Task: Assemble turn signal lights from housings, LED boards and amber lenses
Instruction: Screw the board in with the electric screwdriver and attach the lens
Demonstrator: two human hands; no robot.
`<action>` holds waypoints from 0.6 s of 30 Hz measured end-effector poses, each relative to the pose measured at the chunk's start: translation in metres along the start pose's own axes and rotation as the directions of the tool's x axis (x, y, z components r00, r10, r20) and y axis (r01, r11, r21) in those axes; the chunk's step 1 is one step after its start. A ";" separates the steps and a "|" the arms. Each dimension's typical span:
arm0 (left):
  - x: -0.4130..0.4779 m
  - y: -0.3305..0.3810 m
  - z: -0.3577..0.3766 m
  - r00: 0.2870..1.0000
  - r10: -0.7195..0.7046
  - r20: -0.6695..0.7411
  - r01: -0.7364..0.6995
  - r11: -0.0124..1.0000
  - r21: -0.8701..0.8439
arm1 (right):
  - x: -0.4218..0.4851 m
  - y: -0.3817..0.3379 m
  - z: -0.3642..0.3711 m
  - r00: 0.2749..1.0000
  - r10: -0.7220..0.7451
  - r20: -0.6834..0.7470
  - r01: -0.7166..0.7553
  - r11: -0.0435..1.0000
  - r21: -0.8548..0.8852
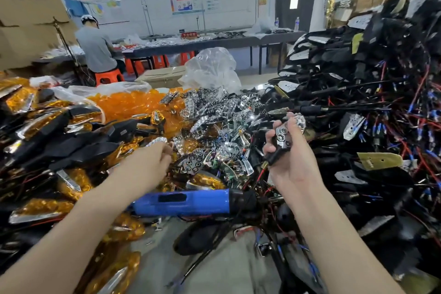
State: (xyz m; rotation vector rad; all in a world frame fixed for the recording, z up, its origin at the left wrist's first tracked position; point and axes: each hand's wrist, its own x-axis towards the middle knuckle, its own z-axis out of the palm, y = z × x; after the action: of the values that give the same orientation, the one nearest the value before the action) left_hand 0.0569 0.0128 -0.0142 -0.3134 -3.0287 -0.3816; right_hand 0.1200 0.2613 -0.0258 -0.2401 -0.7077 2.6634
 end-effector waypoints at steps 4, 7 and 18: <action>0.013 -0.022 -0.006 0.998 0.017 0.061 -0.036 0.949 0.315 | 0.000 0.015 -0.006 0.986 0.120 0.114 -0.112 0.991 -0.070; 0.020 -0.024 -0.006 0.994 0.062 0.091 -0.096 0.896 0.434 | 0.000 0.021 -0.007 0.974 0.168 0.153 -0.148 0.980 -0.133; 0.025 -0.023 -0.013 0.957 0.033 0.289 -0.113 0.958 0.264 | 0.002 0.025 -0.012 0.972 0.200 0.125 -0.177 0.968 -0.177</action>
State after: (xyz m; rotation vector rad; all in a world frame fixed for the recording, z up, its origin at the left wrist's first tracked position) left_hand 0.0284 -0.0072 -0.0045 -0.4960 -3.2746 0.1078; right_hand 0.1138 0.2475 -0.0485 -0.1693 -0.9989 2.8264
